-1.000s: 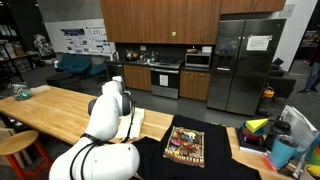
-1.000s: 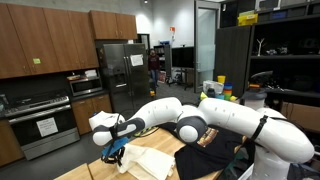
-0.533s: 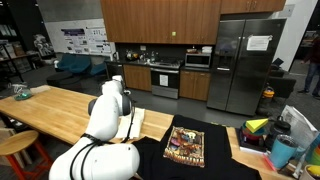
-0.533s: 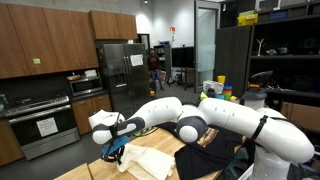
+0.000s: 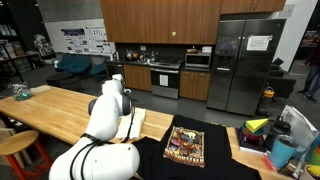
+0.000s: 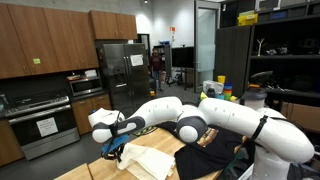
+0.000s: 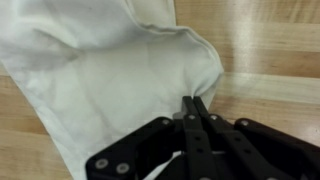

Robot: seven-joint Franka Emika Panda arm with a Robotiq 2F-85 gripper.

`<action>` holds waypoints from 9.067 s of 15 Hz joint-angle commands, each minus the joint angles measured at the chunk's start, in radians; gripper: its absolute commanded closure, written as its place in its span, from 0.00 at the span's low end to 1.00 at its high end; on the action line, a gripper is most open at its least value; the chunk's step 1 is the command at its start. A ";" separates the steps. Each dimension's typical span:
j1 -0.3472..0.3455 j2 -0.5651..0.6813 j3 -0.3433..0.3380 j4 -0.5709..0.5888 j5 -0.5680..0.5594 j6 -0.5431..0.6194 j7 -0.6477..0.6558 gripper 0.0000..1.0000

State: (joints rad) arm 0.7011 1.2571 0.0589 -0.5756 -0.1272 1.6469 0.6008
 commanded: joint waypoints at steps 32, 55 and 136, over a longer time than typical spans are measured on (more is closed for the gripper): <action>-0.008 -0.015 -0.068 0.207 0.024 -0.105 0.072 0.95; 0.155 0.002 -0.103 0.216 -0.086 -0.053 -0.617 0.00; 0.150 -0.064 -0.143 0.195 -0.168 0.081 -0.859 0.00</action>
State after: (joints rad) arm 0.8328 1.2164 -0.0614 -0.3642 -0.2779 1.7328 -0.2650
